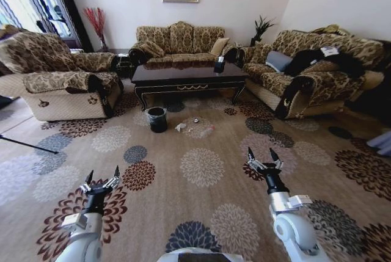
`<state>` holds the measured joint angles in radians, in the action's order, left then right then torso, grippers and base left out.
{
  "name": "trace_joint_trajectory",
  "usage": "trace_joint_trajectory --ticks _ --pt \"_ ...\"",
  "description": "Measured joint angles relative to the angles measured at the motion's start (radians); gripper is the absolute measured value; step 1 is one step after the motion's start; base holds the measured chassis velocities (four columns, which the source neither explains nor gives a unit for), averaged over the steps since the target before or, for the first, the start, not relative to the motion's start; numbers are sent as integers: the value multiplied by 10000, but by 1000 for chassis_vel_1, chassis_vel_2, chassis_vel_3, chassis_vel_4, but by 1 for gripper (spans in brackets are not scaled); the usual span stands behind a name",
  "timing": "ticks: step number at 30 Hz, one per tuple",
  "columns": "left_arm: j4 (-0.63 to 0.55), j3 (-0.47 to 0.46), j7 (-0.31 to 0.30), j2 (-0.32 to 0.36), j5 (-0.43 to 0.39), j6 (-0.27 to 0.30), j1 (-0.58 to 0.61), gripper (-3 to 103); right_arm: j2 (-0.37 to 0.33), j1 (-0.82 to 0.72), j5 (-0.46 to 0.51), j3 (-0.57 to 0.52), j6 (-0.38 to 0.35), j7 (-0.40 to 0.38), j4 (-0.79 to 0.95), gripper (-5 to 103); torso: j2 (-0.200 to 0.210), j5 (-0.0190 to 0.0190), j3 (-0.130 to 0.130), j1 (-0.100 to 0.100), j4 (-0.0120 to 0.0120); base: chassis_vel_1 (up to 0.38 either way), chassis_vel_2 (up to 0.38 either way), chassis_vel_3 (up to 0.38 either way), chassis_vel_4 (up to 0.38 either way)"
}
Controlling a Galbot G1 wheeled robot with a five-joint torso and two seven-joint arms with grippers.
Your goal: Move to the front of the table and pick up the trash from the floor, then place it into the trash bin.
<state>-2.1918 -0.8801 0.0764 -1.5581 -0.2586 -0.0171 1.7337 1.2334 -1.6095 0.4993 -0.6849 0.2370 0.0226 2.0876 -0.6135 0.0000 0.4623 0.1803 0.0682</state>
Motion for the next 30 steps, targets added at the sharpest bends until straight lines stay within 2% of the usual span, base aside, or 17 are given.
trace_joint_trajectory --ticks 24,30 --pt "-52 22 7 -44 45 -128 136 100 -23 -32 -20 -2 39 0 12 100 974 0 -569 -401 0 0 0 0 0" --pt "-58 -9 41 -42 148 -173 193 100 -21 -35 -29 6 52 0 12 100 1098 0 -641 -454 0 0 0 0 0"
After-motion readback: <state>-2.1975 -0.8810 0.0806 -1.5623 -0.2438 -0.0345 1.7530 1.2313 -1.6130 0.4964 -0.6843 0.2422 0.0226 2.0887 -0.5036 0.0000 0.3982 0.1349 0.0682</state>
